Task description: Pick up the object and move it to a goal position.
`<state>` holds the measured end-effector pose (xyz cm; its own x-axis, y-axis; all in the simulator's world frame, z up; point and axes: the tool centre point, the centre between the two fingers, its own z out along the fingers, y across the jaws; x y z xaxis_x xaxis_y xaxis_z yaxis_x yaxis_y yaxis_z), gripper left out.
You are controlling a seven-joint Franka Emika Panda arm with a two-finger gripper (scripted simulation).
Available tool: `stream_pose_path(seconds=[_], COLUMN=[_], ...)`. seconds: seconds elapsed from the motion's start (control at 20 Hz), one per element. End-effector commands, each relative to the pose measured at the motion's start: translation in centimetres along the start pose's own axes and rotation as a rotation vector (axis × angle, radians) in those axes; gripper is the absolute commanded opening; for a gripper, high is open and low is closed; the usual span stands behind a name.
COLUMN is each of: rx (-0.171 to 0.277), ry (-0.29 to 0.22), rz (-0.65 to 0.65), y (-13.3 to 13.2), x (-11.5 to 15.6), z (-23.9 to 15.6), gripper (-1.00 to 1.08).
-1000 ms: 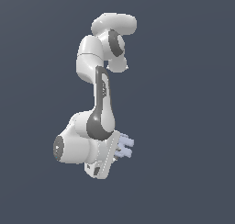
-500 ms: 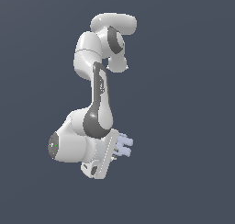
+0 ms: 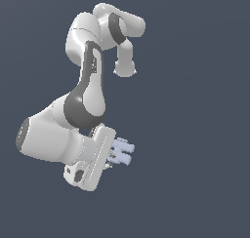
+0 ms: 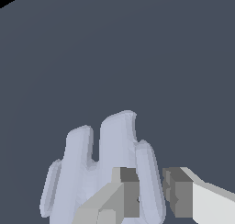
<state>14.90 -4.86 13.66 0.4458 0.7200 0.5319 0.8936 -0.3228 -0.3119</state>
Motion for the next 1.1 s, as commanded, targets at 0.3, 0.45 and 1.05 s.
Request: stream_pose_path(seconds=[0.3, 0.45, 1.05], rx=[-0.151, -0.208, -0.38], ry=[0.046, 0.064, 0.126], rz=[-0.109, -0.152, -0.279], y=[-2.2, -3.7, -10.4], x=[3.5, 4.6, 6.6], z=[-15.3, -21.0, -38.0], gripper=[-1.0, -1.0, -1.0])
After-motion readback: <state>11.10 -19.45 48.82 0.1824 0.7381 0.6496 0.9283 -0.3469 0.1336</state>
